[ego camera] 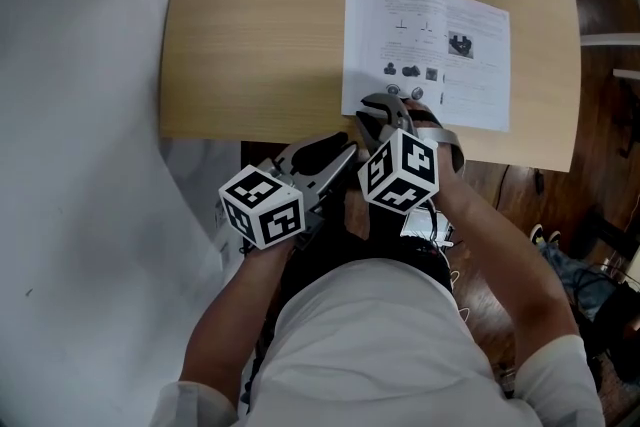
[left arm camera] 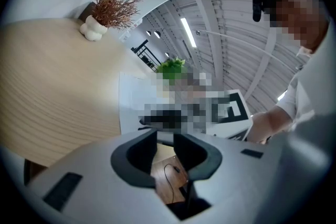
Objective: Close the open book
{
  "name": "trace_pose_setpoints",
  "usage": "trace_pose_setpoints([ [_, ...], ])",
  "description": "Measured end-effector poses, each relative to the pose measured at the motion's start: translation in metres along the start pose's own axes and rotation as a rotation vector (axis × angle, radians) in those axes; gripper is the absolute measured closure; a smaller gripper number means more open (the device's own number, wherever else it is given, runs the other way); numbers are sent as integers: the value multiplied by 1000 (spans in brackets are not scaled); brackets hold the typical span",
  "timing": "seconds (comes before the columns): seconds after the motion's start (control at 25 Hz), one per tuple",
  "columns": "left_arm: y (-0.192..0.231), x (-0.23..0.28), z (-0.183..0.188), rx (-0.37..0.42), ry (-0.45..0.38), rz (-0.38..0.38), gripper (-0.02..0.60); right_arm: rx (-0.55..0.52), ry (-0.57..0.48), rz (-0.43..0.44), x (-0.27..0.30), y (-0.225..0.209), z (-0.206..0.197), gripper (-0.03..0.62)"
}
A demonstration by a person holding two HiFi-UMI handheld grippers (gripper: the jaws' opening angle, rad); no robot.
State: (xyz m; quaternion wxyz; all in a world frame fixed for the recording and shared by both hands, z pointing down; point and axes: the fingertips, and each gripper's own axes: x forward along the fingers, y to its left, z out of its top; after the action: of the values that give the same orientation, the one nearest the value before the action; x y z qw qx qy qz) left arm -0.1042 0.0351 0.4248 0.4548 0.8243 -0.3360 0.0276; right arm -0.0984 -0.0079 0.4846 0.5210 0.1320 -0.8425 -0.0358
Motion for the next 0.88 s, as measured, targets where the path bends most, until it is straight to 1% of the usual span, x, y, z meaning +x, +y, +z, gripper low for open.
trace_pose_setpoints([
  [0.12,2,-1,1,3,4,-4,509,51,13,-14,2,-2,-2,540],
  [0.32,4,-3,1,1,9,-12,509,92,65,-32,10,-1,-14,540],
  [0.48,6,-4,1,0,13,-14,509,141,52,-45,12,-1,-15,539],
  [0.72,9,-7,1,-2,15,-18,509,209,12,-28,12,-3,-11,527],
  [0.88,12,-8,3,-3,17,-18,509,247,15,-22,14,-4,-12,516],
])
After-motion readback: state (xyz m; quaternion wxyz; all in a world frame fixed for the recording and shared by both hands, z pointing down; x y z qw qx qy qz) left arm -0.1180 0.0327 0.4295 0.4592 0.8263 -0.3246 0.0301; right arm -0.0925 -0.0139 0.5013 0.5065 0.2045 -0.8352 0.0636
